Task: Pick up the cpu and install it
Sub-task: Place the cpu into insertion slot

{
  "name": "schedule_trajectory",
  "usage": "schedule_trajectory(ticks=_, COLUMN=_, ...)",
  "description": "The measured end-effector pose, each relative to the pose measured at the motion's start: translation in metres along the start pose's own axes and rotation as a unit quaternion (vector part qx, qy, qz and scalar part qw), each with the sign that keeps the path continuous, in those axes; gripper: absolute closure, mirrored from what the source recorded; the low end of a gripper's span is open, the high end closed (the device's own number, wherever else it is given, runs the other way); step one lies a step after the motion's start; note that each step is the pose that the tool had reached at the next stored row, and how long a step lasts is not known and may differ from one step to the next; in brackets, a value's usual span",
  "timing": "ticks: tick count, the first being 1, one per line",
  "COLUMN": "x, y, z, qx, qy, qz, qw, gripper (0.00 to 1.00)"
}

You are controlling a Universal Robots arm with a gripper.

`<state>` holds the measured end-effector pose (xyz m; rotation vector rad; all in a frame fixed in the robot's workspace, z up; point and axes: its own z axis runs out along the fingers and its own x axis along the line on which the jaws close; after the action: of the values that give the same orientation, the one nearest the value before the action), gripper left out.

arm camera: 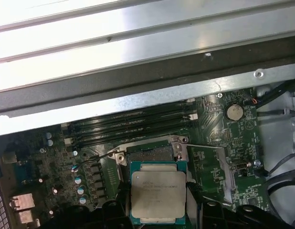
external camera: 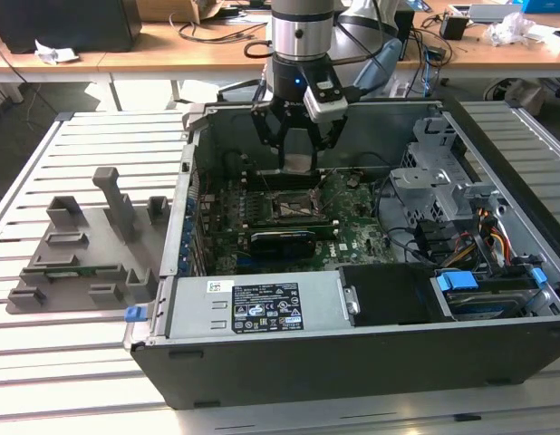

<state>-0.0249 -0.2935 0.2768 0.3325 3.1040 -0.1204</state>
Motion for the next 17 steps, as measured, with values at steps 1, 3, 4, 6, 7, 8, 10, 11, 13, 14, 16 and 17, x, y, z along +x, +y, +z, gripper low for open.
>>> schedule_trajectory(ticks=1, x=-0.0001, y=0.0000, z=0.0000, qx=0.0002, qy=0.0003, qz=0.005, qw=1.0000, gripper=0.45)
schedule_trajectory(ticks=3, x=-0.0003, y=0.0001, z=0.0000, qx=0.0007, qy=0.0009, qz=0.014, qw=0.9999, gripper=0.45)
schedule_trajectory(ticks=4, x=-0.0003, y=0.0001, z=0.0000, qx=0.0009, qy=0.0011, qz=0.016, qw=0.9999, gripper=0.45)
schedule_trajectory(ticks=6, x=-0.0004, y=0.0001, z=0.0000, qx=0.0018, qy=0.0017, qz=0.026, qw=0.9997, gripper=0.45)
schedule_trajectory(ticks=7, x=-0.0004, y=0.0001, z=0.0000, qx=0.0020, qy=0.0020, qz=0.030, qw=0.9995, gripper=0.45)
schedule_trajectory(ticks=8, x=-0.0004, y=0.0001, z=0.0000, qx=0.0022, qy=0.0022, qz=0.033, qw=0.9994, gripper=0.45)
schedule_trajectory(ticks=10, x=-0.0005, y=0.0001, z=0.0000, qx=0.0028, qy=0.0030, qz=0.044, qw=0.9990, gripper=0.45)
schedule_trajectory(ticks=11, x=-0.0006, y=0.0002, z=0.0001, qx=0.0030, qy=0.0031, qz=0.047, qw=0.9989, gripper=0.45)
schedule_trajectory(ticks=13, x=-0.0008, y=0.0002, z=0.0001, qx=0.0035, qy=0.0035, qz=0.053, qw=0.9986, gripper=0.45)
schedule_trajectory(ticks=14, x=-0.0009, y=0.0002, z=0.0001, qx=0.0037, qy=0.0037, qz=0.055, qw=0.9984, gripper=0.45)
schedule_trajectory(ticks=16, x=-0.0012, y=0.0003, z=0.0001, qx=0.0044, qy=0.0041, qz=0.063, qw=0.9980, gripper=0.45)
schedule_trajectory(ticks=17, x=-0.0014, y=0.0003, z=0.0001, qx=0.0048, qy=0.0044, qz=0.068, qw=0.9977, gripper=0.45)
